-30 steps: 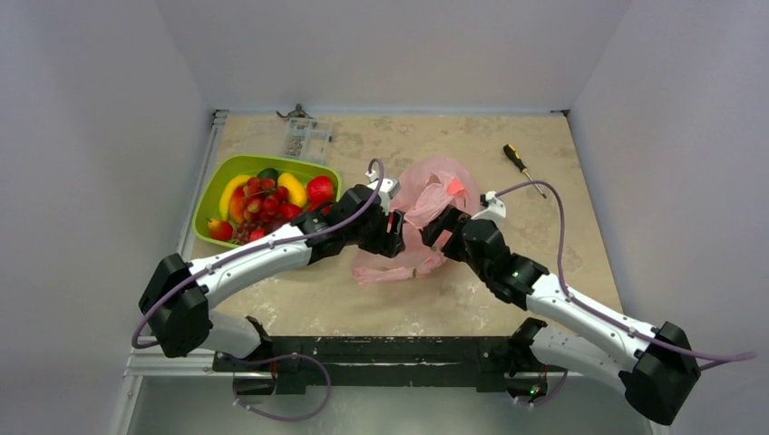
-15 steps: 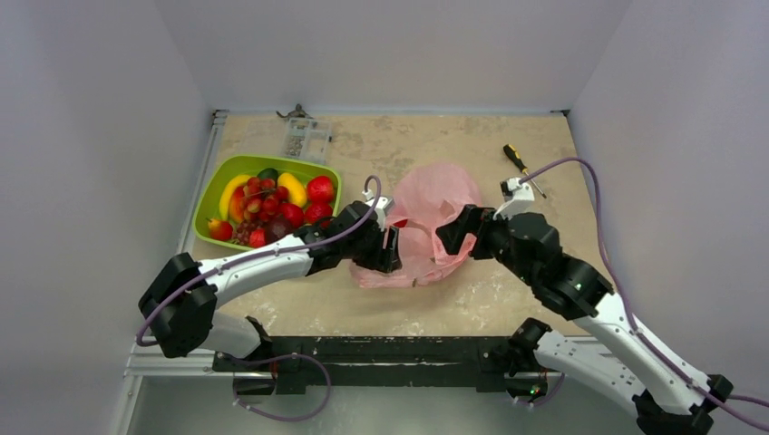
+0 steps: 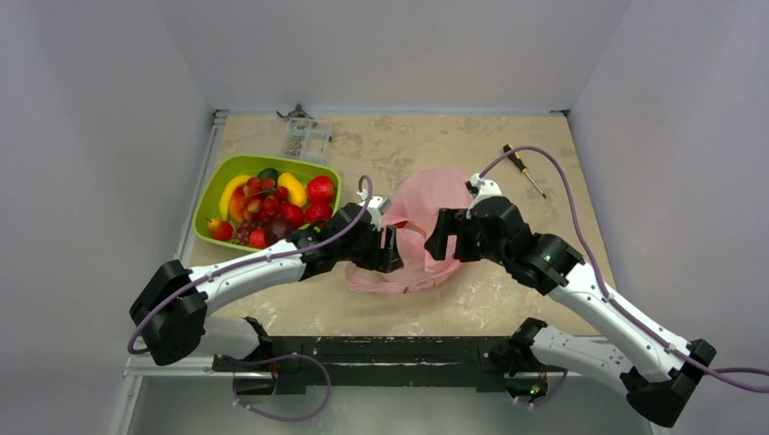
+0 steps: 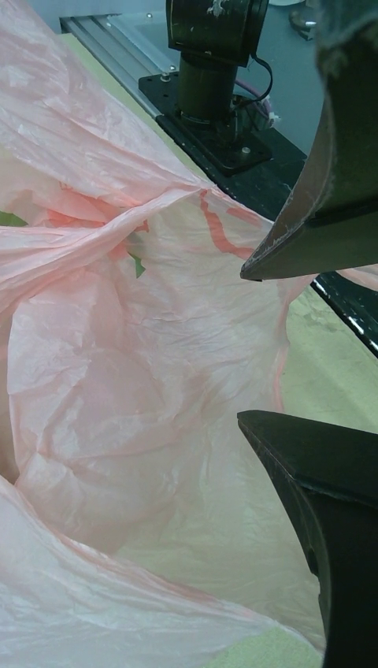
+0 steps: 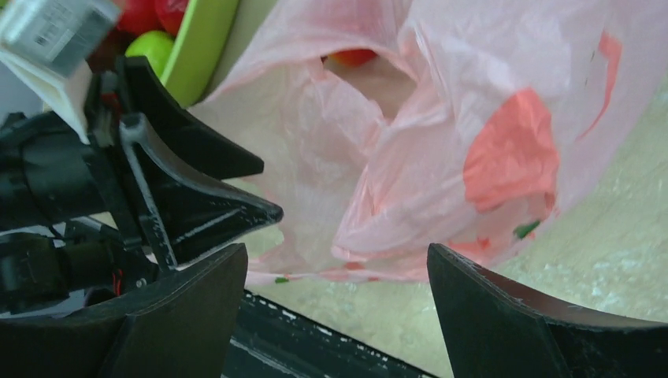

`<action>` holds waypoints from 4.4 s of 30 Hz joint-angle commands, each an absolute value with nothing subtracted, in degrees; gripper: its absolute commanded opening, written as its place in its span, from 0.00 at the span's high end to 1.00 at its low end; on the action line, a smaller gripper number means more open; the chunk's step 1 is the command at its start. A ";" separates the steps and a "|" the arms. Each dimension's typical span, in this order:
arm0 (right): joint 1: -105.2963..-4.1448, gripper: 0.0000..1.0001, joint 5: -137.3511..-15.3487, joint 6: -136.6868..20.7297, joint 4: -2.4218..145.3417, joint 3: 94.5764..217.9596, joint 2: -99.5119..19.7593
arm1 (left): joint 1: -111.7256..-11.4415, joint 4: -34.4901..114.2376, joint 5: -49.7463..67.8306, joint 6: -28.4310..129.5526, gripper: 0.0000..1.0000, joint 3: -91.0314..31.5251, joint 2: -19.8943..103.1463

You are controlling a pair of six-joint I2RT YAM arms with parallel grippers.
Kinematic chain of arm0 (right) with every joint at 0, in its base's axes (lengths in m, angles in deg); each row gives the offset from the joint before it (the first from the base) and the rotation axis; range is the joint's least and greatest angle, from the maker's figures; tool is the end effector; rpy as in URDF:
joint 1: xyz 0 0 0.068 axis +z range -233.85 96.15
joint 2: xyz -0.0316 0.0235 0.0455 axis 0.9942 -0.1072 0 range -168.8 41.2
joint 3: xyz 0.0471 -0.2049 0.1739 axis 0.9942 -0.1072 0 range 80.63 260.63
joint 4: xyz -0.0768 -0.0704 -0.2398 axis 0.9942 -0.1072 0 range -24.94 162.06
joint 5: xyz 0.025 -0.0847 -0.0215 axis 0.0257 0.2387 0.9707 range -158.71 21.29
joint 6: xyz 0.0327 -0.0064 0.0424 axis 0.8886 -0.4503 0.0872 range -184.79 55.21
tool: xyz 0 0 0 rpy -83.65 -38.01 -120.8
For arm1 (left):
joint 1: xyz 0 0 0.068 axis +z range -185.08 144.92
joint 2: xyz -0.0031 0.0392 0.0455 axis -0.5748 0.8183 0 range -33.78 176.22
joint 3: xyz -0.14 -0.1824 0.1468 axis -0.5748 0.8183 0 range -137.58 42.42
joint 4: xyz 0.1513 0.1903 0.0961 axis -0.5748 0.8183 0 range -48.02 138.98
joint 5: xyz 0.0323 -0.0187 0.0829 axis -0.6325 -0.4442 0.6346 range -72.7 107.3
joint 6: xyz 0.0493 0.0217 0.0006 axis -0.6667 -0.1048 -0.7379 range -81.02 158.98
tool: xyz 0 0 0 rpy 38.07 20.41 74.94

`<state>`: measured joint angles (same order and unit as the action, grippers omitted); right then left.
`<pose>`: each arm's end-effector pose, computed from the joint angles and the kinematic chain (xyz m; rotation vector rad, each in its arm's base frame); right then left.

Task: Take the fake fruits out of the plastic bag

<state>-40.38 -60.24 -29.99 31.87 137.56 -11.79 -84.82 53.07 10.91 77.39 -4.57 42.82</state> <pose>0.1411 0.1265 0.3364 -0.0861 2.2596 0.5931 0.1808 -0.2196 0.2301 0.3047 2.4351 -0.8815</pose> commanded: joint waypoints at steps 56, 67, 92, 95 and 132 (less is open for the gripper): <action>-41.22 1.00 -56.26 23.77 76.80 117.35 -3.51 | -84.75 33.48 36.86 66.52 0.54 -13.13 55.57; -41.66 1.00 -57.14 23.37 76.85 117.02 -3.79 | -84.68 35.94 43.48 65.69 0.34 -19.56 65.17; -42.98 1.00 -51.05 19.79 69.93 113.43 1.39 | -84.65 37.85 26.35 64.67 0.78 -15.10 55.59; -43.32 1.00 -49.22 18.76 68.73 112.79 2.29 | -84.57 35.54 24.00 65.89 0.79 -10.00 48.51; -44.27 0.20 -39.92 -25.14 35.12 137.85 -1.68 | -61.33 68.14 48.78 57.04 0.85 -23.05 43.98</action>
